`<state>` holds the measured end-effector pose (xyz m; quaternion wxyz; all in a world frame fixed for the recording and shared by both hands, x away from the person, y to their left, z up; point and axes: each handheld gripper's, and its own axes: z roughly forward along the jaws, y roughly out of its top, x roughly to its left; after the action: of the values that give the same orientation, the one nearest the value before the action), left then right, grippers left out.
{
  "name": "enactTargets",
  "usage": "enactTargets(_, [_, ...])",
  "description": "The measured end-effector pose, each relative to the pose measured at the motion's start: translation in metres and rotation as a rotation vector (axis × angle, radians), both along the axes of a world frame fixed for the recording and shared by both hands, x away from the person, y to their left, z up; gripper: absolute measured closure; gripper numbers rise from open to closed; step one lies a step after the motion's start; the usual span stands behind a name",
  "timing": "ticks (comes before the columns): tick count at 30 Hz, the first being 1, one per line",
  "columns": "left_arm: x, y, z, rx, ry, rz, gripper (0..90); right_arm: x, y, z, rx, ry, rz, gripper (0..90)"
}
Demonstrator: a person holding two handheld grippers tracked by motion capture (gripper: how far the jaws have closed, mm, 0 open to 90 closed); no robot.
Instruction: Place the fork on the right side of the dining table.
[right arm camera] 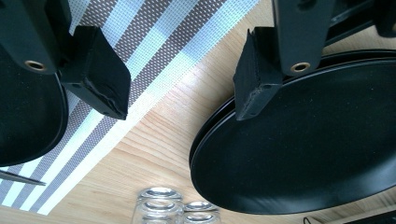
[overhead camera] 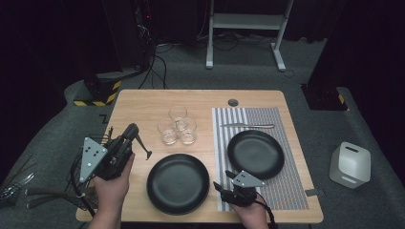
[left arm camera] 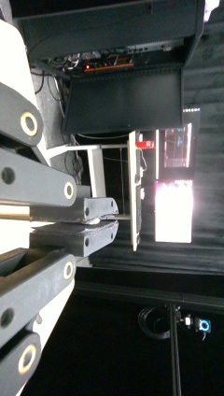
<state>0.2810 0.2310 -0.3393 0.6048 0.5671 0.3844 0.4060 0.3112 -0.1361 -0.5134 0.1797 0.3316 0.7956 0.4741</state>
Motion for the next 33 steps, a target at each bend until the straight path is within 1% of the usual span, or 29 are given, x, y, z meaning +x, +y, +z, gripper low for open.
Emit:
enactTargets(7, [0.001,-0.01,-0.002,0.005,0.005,-0.028,86.7,-0.001,0.001,0.001,0.009,-0.005,0.007,35.5])
enactTargets(10, [0.002,-0.015,-0.004,-0.003,0.006,-0.045,86.7,-0.001,0.002,0.001,0.009,-0.009,0.007,35.5])
enactTargets(15, [0.004,-0.026,-0.007,-0.002,0.012,-0.07,86.7,-0.002,0.003,0.001,0.009,-0.007,0.002,35.6])
enactTargets(27, [0.007,-0.048,-0.013,-0.006,0.013,-0.117,86.7,-0.002,0.005,0.0,0.013,0.0,0.015,34.6])
enactTargets(33, [0.008,-0.057,-0.016,-0.004,0.014,-0.14,86.7,-0.002,0.005,0.001,0.017,-0.003,0.018,34.6])
